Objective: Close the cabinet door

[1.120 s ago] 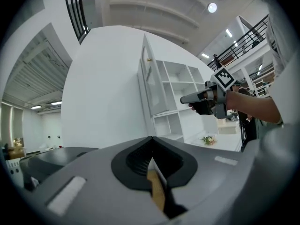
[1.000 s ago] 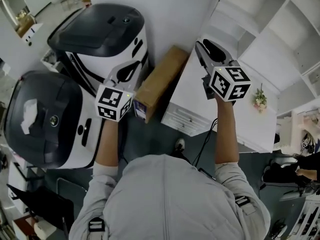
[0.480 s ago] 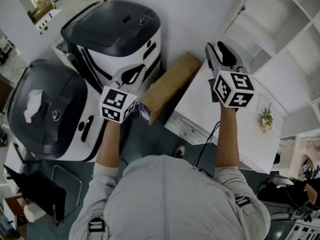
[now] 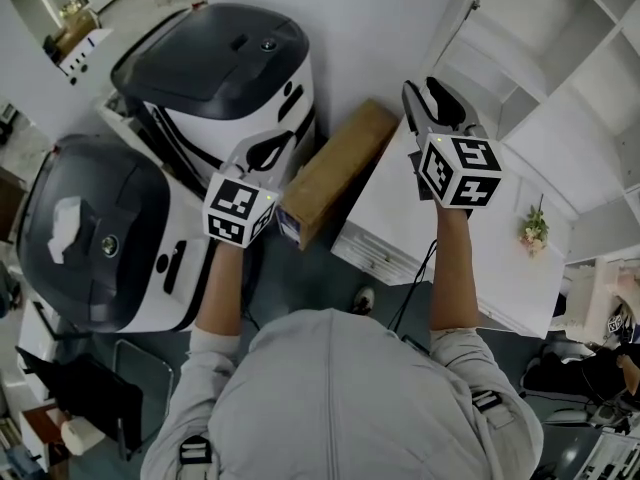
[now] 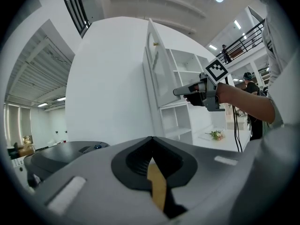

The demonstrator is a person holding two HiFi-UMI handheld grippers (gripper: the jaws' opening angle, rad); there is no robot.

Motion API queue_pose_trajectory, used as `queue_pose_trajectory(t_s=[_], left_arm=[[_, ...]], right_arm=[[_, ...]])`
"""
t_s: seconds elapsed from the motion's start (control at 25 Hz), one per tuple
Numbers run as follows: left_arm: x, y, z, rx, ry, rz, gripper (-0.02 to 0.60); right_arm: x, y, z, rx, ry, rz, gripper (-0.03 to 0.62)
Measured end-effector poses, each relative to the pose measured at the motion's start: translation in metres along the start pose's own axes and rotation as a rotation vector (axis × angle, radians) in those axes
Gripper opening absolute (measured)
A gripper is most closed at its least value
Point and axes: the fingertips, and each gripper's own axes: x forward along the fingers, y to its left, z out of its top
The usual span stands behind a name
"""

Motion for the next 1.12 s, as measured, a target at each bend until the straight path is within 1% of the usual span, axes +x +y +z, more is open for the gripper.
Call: queue_pose_trajectory(t_s=[0.24, 0.36, 0.48, 0.68, 0.84, 0.92, 1.04, 1.12], left_arm=[[0.012, 0.002, 0.007, -0.003, -0.008, -0.014, 0.02], [0.028, -0.01, 0.012, 0.002, -0.017, -0.051, 0.02], [0.045, -0.028, 0.019, 0.016, -0.025, -0.098, 0.02], [0.072, -0.054, 0.032, 0.037, -0.042, -0.168, 0.02], [0.095, -0.075, 0.044, 0.027, -0.056, -0.213, 0.02], [0.106, -0.086, 0.05, 0.024, -0.068, -0.236, 0.02], [0.123, -0.102, 0.061, 0.026, -0.084, -0.264, 0.02], [0.133, -0.111, 0.066, 0.024, -0.09, -0.277, 0.02]], right_arm=[[-0.008, -0.006, -0.002, 0.062, -0.018, 0.022, 0.163], [-0.018, -0.014, -0.005, 0.057, -0.014, 0.03, 0.183], [-0.03, -0.021, -0.007, 0.055, -0.016, 0.041, 0.183], [-0.057, -0.046, -0.011, 0.127, -0.041, 0.067, 0.183], [-0.079, -0.071, -0.015, 0.112, -0.036, 0.041, 0.173], [-0.09, -0.084, -0.017, 0.1, -0.039, 0.02, 0.148], [-0.101, -0.107, -0.022, 0.069, -0.033, -0.036, 0.086], [-0.106, -0.125, -0.026, 0.055, -0.017, -0.081, 0.081]])
